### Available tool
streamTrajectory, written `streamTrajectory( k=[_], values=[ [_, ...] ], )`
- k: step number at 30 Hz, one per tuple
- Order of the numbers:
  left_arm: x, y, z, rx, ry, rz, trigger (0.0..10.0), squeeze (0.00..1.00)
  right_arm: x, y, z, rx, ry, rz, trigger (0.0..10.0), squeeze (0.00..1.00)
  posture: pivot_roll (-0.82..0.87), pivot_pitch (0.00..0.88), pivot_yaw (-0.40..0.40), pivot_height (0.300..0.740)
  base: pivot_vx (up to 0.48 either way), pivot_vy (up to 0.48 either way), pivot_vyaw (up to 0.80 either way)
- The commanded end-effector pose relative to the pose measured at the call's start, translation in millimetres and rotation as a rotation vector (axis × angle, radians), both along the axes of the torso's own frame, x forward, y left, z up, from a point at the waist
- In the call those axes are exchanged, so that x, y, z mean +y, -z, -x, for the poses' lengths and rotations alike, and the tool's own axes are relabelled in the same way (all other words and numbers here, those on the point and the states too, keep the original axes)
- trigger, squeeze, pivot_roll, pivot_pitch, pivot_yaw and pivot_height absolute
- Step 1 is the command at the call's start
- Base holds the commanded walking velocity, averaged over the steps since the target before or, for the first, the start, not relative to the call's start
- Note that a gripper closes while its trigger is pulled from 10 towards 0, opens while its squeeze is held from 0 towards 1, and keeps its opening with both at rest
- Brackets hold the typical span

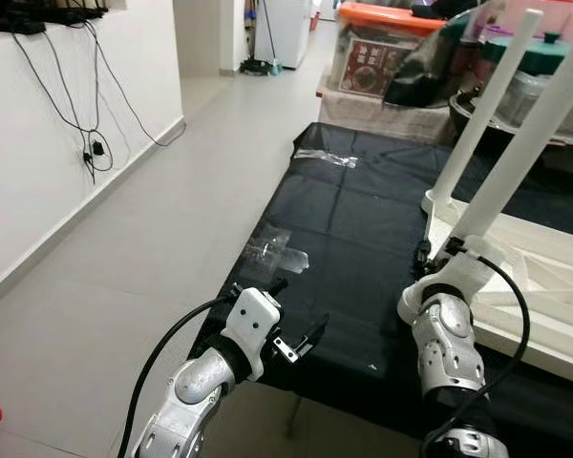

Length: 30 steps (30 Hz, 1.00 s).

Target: Building children table

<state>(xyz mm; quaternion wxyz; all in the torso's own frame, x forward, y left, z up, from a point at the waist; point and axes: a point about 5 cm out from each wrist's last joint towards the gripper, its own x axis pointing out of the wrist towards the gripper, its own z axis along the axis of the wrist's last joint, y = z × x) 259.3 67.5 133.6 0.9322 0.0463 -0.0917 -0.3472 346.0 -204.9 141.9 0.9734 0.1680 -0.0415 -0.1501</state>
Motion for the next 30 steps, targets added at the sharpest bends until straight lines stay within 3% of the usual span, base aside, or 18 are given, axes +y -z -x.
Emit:
streamTrajectory(
  k=[1, 2, 4, 7, 10, 11, 12, 17, 19, 21, 22, 23, 24, 25, 29, 30],
  values=[
    [-1.8, 4, 0.5, 0.025, 0.007, -0.002, 10.0, 0.0, 13.2, -5, -7.5, -0.071, -0.156, -0.075, 10.0, 0.0, 0.13, 0.0, -0.107, 0.74, 0.0, 0.0, 0.0],
    [-1.8, 4, 0.5, 0.025, 0.007, -0.002, 10.0, 0.0, 13.2, -5, -7.5, -0.071, -0.156, -0.075, 10.0, 0.0, 0.13, 0.0, -0.107, 0.74, 0.0, 0.0, 0.0],
    [-1.3, 4, 0.2, 0.024, 0.006, -0.001, 10.0, 0.0, 14.3, -10, -6.5, -0.119, -0.39, -0.085, 10.0, 0.0, 0.13, 0.0, -0.107, 0.74, 0.0, 0.0, 0.0],
    [-1.2, 4, 0.0, 0.024, 0.006, -0.001, 10.0, 0.0, 13.4, -12, -4.2, -0.128, -0.448, -0.066, 10.0, 0.0, 0.12, 0.0, -0.106, 0.74, 0.0, 0.0, 0.0],
    [-1.5, 4, 0.0, 0.024, 0.009, -0.002, 10.0, 0.0, 12.8, -14, 15.2, -0.103, -0.905, 0.062, 10.0, 0.0, 0.12, 0.0, -0.102, 0.74, 0.0, 0.0, 0.0],
    [-1.5, 4, 0.0, 0.024, 0.009, -0.002, 10.0, 0.0, 12.8, -14, 15.2, -0.103, -0.905, 0.062, 10.0, 0.0, 0.12, 0.0, -0.102, 0.74, 0.0, 0.0, 0.0],
    [-2.1, 4, 0.3, 0.023, 0.011, -0.003, 10.0, 0.0, 17.4, -10, 24.1, -0.067, -1.144, 0.136, 10.0, 0.0, 0.13, 0.0, -0.105, 0.74, 0.0, 0.0, 0.0],
    [-2.4, 4, 0.6, 0.022, 0.01, -0.004, 10.0, 0.0, 22.0, -5, 26.8, -0.018, -1.318, 0.188, 10.0, 0.0, 0.13, 0.0, -0.105, 0.74, 0.0, 0.0, 0.0],
    [-2.4, 4, 0.6, 0.022, 0.01, -0.004, 10.0, 0.0, 22.0, -5, 26.8, -0.018, -1.318, 0.188, 10.0, 0.0, 0.13, 0.0, -0.105, 0.74, 0.0, 0.0, 0.0],
    [-1.9, 4, 0.6, 0.022, 0.008, -0.004, 10.0, 0.0, 32.8, -5, 28.5, -0.006, -1.432, 0.213, 10.0, 0.0, 0.14, 0.0, -0.11, 0.74, 0.0, 0.0, 0.0],
    [-1.9, 4, 0.6, 0.022, 0.008, -0.004, 10.0, 0.0, 32.8, -5, 28.5, -0.006, -1.432, 0.213, 10.0, 0.0, 0.14, 0.0, -0.11, 0.74, 0.0, 0.0, 0.0],
    [-1.8, 4, 0.4, 0.023, 0.008, -0.005, 10.0, 0.0, 39.4, -1, 29.8, 0.017, -1.477, 0.238, 9.3, 0.0, 0.14, 0.0, -0.11, 0.74, 0.0, 0.0, 0.0],
    [-1.8, 4, 0.3, 0.024, 0.008, -0.005, 10.0, 0.0, 43.2, 1, 31.2, 0.036, -1.51, 0.253, 9.3, 0.0, 0.14, 0.0, -0.11, 0.74, 0.0, 0.0, 0.0],
    [-2.0, 4, 0.3, 0.023, 0.009, -0.007, 10.0, 0.0, 46.1, 5, 27.8, 0.057, -1.474, 0.285, 0.0, 0.0, 0.14, 0.0, -0.11, 0.74, 0.0, 0.0, 0.0],
    [-2.3, 4, 0.3, 0.022, 0.011, -0.008, 10.0, 0.0, 47.4, 8, 18.6, 0.076, -1.374, 0.332, 0.0, 0.0, 0.14, 0.0, -0.11, 0.74, 0.0, 0.0, 0.0],
    [-2.3, 4, 0.3, 0.022, 0.011, -0.008, 10.0, 0.0, 44.7, 7, 9.7, 0.059, -1.238, 0.317, 0.0, 0.0, 0.14, 0.0, -0.11, 0.74, 0.0, 0.0, 0.0]
  ],
)
